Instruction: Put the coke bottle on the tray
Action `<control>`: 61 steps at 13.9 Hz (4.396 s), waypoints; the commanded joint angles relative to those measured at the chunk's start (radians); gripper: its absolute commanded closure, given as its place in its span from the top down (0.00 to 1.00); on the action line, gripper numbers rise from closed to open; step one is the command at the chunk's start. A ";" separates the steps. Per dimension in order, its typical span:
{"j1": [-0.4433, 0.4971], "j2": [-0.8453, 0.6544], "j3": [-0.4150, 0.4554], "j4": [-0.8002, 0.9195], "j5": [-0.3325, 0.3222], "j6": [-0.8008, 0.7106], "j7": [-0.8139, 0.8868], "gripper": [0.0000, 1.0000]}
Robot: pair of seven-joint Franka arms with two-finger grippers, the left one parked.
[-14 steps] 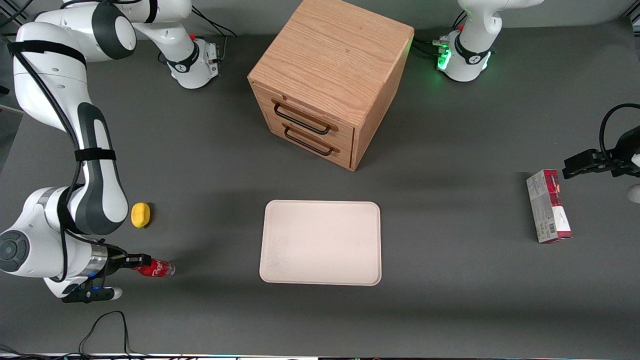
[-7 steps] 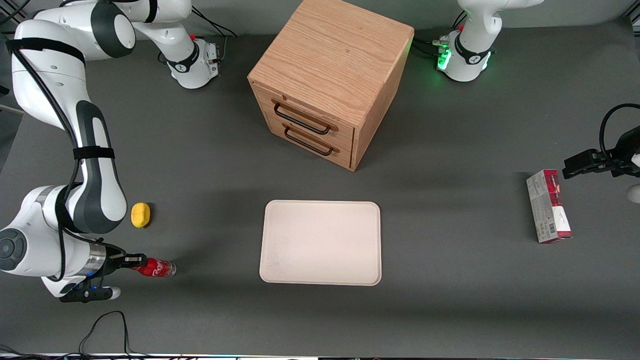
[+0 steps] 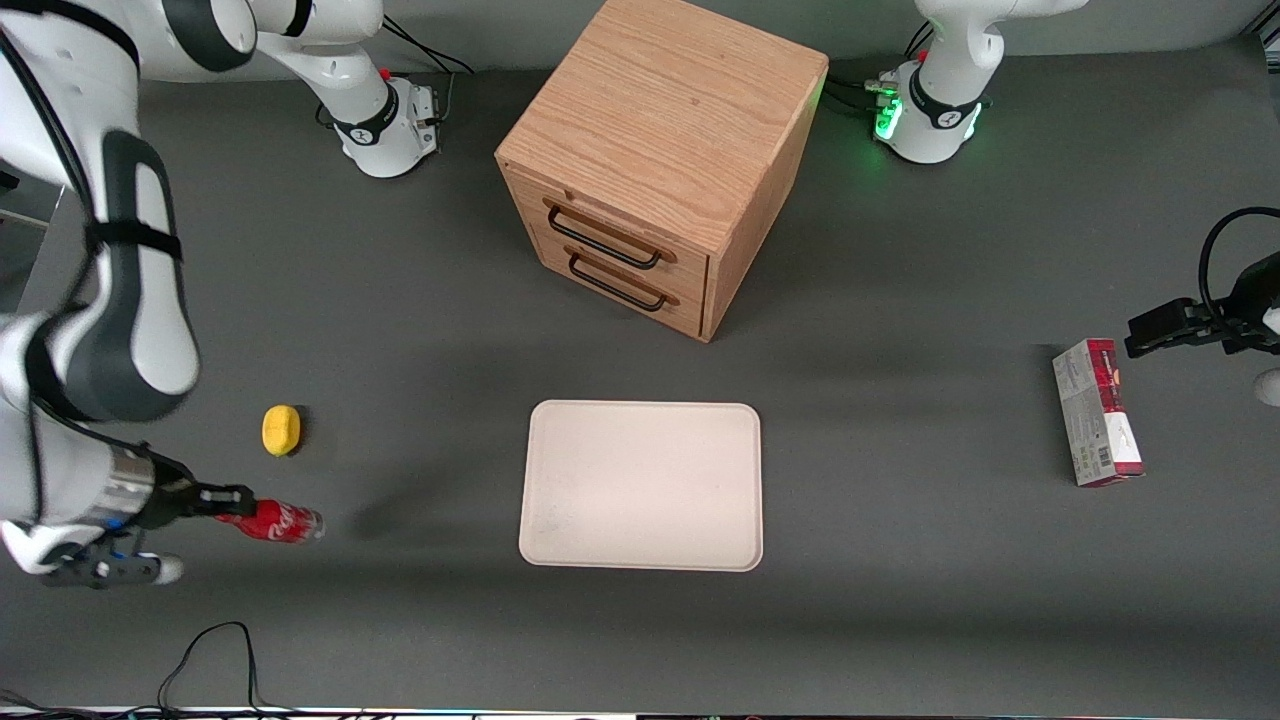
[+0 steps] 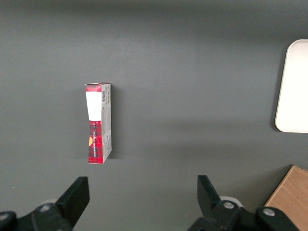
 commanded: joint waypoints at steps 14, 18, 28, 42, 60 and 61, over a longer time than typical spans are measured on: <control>0.097 -0.206 0.399 -0.129 -0.166 0.035 0.632 0.00; 0.112 -0.145 0.399 -0.254 -0.196 0.234 0.618 0.00; 0.120 0.048 0.399 -0.288 -0.282 0.493 0.617 0.00; 0.120 0.105 0.399 -0.288 -0.288 0.573 0.624 0.97; 0.120 -0.436 0.115 -0.508 -0.031 0.109 0.193 1.00; 0.119 -0.532 0.044 -0.571 -0.025 0.092 0.192 1.00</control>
